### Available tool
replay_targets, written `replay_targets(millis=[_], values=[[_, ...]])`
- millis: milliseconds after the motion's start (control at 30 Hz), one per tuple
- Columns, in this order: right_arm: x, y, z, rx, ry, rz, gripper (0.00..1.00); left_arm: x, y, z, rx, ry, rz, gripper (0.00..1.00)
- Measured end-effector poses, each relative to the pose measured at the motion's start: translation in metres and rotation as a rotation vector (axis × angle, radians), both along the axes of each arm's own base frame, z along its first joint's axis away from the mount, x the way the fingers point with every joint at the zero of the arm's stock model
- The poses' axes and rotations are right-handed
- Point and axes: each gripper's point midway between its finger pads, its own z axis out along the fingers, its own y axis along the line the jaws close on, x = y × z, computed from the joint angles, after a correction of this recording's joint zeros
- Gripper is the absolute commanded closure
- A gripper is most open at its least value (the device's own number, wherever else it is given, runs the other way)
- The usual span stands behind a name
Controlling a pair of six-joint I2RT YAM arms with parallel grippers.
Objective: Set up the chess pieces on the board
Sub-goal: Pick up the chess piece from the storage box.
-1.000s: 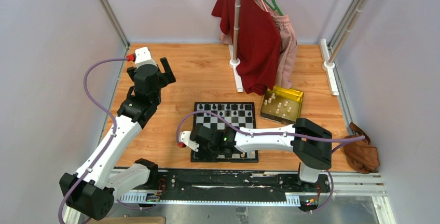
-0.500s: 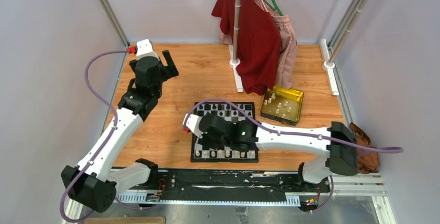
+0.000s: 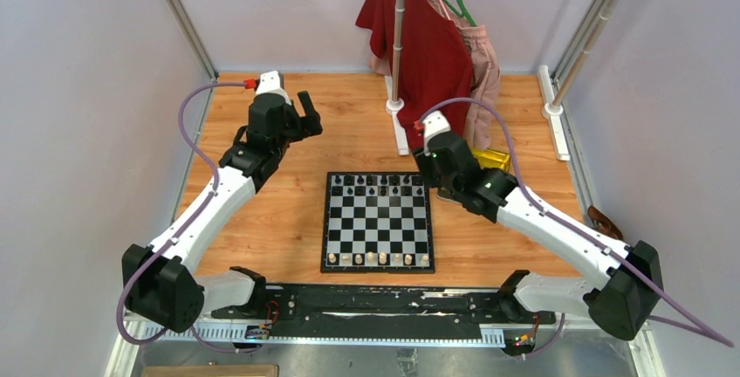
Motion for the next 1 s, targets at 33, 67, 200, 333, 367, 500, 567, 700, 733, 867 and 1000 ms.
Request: replay_targets(millis=[33, 67, 200, 333, 367, 500, 567, 700, 733, 867, 1000], values=[[0.006, -0.014, -0.005, 0.004, 0.009, -0.054, 0.50, 0.000, -0.003, -0.004, -0.008, 0.002, -0.015, 0.09], [0.012, -0.027, -0.010, 0.007, 0.020, -0.102, 0.49, -0.001, -0.006, -0.008, -0.013, 0.008, -0.028, 0.09], [0.032, -0.082, -0.031, 0.026, 0.070, -0.305, 0.49, -0.004, -0.015, -0.020, -0.035, 0.016, -0.080, 0.09], [0.050, -0.127, -0.044, 0.063, 0.104, -0.462, 0.49, -0.007, -0.024, -0.026, -0.046, 0.013, -0.119, 0.09], [0.054, -0.135, -0.047, 0.071, 0.110, -0.491, 0.49, -0.008, -0.027, -0.027, -0.045, 0.012, -0.128, 0.09], [0.068, -0.159, -0.065, 0.085, 0.153, -0.571, 0.49, -0.010, -0.038, -0.024, -0.041, -0.004, -0.163, 0.10], [0.072, -0.164, -0.079, 0.083, 0.190, -0.586, 0.49, -0.011, -0.043, -0.023, -0.038, -0.008, -0.178, 0.10], [0.077, -0.168, -0.103, 0.088, 0.259, -0.593, 0.50, -0.013, -0.050, -0.021, -0.034, -0.018, -0.198, 0.10], [0.078, -0.167, -0.108, 0.092, 0.273, -0.591, 0.50, -0.013, -0.052, -0.020, -0.033, -0.021, -0.202, 0.10], [0.079, -0.163, -0.122, 0.103, 0.314, -0.578, 0.50, -0.015, -0.058, -0.019, -0.030, -0.025, -0.216, 0.10], [0.080, -0.157, -0.131, 0.114, 0.341, -0.562, 0.51, -0.017, -0.063, -0.017, -0.025, -0.032, -0.233, 0.10]])
